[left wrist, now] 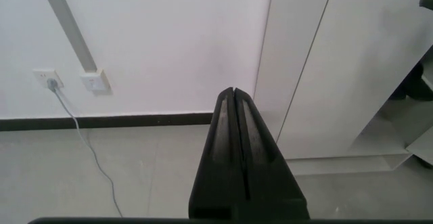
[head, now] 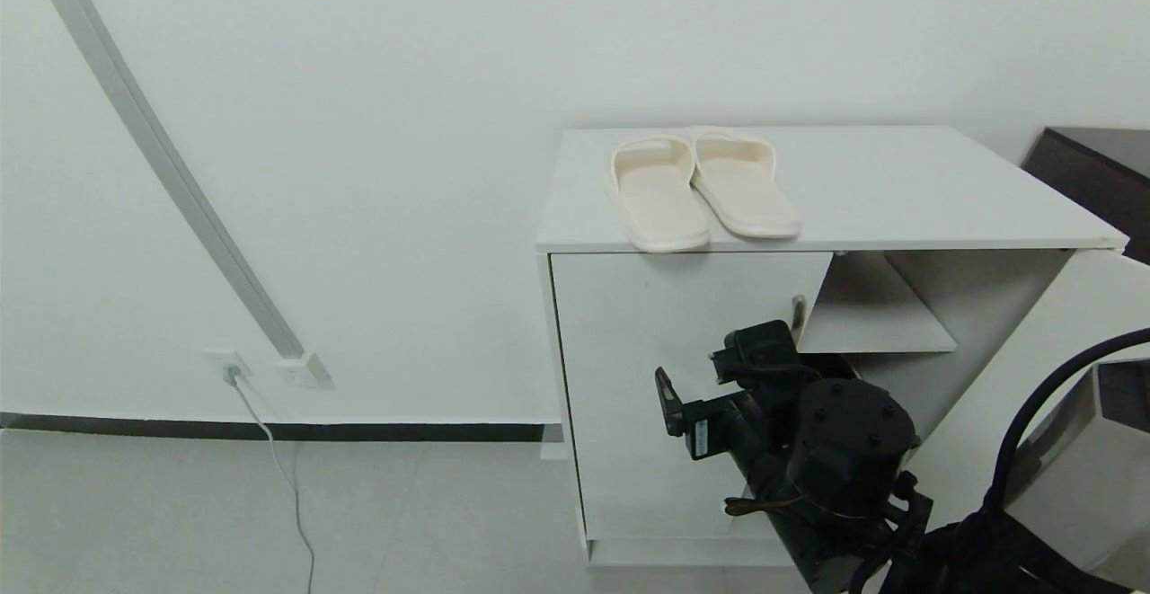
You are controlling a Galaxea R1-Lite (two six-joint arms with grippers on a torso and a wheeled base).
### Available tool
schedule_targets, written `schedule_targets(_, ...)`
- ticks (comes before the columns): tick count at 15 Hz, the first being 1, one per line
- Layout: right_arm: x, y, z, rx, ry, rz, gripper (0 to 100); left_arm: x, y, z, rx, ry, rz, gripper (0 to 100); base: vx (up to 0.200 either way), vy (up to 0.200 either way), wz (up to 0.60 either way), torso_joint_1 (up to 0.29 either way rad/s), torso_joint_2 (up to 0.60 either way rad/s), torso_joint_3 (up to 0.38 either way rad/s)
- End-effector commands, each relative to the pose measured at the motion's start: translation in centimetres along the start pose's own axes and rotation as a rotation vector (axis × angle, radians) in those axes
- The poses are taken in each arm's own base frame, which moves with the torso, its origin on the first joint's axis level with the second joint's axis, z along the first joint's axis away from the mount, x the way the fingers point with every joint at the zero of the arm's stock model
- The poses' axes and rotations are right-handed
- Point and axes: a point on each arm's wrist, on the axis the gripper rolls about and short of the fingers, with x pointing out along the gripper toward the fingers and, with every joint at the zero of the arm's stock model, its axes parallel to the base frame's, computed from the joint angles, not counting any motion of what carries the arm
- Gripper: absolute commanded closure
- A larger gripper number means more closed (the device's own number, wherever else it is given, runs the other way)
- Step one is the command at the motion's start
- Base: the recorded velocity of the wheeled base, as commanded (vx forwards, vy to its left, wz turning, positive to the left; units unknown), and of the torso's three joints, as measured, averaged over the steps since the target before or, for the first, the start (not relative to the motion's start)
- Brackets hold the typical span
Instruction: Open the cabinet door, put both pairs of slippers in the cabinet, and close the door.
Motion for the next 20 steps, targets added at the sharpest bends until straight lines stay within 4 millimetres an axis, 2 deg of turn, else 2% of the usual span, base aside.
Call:
schedule_targets(1,-0.03,0.0,0.1,0.002,-0.003,0.001,0,0.01,0.0,-0.01,0.0,0.002,0.0,100,0.0,0.0,0.0,0.183,-0.51,-0.295)
schedule_targets(14,-0.14,-0.06,-0.16,-0.003,0.003,0.002,0,0.01,0.0,-0.01,0.0,0.002,0.0,100,0.0,0.0,0.0,0.238,-0.56,-0.322)
schedule_targets(20,0.16,-0.53,-0.33,-0.011,0.005,0.006,0,0.01,0.0,-0.01,0.0,0.002,0.0,100,0.0,0.0,0.0,0.135,-0.29,-0.163)
